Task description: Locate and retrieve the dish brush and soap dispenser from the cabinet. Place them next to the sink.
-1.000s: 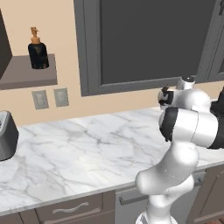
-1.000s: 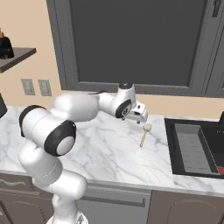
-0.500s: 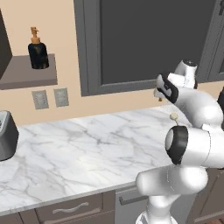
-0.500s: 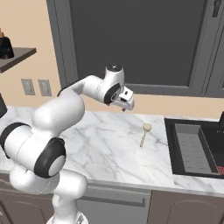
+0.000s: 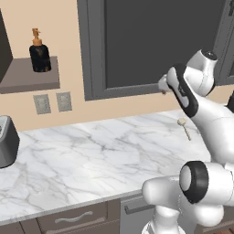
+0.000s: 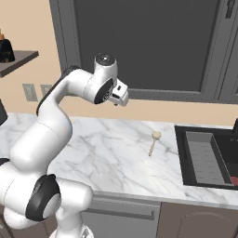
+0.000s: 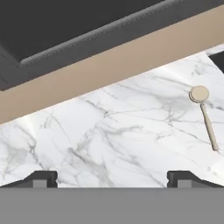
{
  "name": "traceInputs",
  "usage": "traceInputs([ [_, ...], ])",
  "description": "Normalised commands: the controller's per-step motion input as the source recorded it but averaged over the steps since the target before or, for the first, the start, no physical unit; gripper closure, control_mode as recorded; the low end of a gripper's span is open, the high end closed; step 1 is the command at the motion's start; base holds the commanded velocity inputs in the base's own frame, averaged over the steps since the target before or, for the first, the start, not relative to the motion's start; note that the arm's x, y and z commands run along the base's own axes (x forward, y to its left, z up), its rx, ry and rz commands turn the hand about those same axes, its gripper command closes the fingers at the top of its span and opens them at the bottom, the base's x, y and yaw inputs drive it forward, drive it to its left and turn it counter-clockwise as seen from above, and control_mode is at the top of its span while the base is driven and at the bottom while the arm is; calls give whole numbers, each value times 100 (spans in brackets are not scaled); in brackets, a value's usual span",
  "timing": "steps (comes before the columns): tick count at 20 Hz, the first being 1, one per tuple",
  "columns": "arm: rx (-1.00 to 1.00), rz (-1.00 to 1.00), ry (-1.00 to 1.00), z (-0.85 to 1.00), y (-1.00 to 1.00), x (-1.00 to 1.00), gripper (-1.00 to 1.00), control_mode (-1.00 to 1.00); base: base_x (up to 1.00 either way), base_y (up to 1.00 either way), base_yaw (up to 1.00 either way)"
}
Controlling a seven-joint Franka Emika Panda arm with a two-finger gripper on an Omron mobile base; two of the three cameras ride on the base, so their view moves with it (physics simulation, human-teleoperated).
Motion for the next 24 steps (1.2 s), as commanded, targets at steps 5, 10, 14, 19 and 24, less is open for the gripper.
traceInputs([
  [5,4,1,-27,63,55,-67,-100,-100,0,0,0],
  [10,0,8,-15,80,63,-30,-100,-100,0,0,0],
  [14,-3,17,-2,81,74,-1,-100,-100,0,0,0],
  [19,-9,18,8,57,80,-3,-100,-100,0,0,0],
  [24,-18,15,4,22,95,-15,-100,-100,0,0,0],
])
